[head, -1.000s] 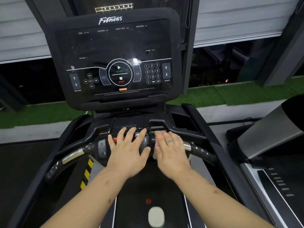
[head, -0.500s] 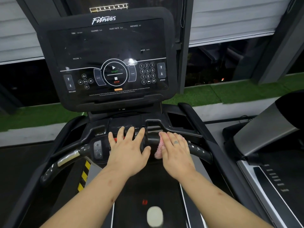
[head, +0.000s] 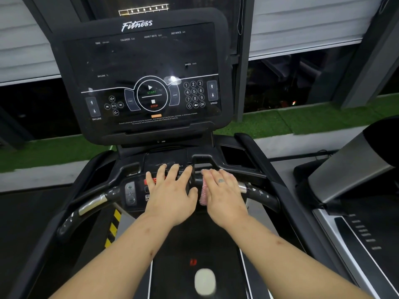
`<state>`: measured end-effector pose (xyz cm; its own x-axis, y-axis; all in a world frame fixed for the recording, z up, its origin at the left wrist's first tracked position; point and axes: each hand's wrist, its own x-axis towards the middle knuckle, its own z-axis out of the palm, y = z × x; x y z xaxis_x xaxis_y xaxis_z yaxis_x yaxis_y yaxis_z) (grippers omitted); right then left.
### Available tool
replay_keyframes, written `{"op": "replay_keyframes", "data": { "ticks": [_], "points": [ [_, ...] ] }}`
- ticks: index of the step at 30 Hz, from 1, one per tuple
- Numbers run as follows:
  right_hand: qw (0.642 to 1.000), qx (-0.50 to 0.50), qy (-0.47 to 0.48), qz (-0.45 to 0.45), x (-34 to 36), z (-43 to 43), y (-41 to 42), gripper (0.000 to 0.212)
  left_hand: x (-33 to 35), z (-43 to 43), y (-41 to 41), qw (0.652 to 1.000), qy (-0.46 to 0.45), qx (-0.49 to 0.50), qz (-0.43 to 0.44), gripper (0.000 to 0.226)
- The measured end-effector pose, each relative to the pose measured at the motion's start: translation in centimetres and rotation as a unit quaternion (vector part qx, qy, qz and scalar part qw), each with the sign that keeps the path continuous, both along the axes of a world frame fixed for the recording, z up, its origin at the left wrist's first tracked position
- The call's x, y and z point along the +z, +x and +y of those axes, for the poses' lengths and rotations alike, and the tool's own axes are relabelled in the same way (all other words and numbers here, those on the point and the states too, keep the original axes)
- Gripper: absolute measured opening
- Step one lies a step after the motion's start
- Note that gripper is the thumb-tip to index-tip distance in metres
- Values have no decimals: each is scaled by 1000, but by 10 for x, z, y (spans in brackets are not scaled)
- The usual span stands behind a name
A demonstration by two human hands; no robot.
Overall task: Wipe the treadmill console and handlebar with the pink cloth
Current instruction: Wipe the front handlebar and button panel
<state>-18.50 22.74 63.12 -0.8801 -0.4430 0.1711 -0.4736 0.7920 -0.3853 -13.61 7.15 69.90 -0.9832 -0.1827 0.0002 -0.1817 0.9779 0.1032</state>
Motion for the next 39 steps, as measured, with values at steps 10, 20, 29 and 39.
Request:
{"op": "replay_keyframes", "data": {
  "ticks": [10, 20, 29, 39],
  "points": [
    [997, 61, 4, 44, -13, 7, 0, 83, -1, -4, 0, 1000, 4, -5, 3, 64],
    [999, 15, 6, 34, -14, 0, 0, 69, -3, -3, 1, 1000, 5, -3, 13, 63],
    [999, 41, -21, 29, -11, 12, -3, 77, -5, -1, 0, 1000, -4, 7, 17, 63],
    [997, 46, -19, 64, -20, 10, 12, 67, -6, -2, -1, 1000, 13, 9, 16, 65]
  ]
}}
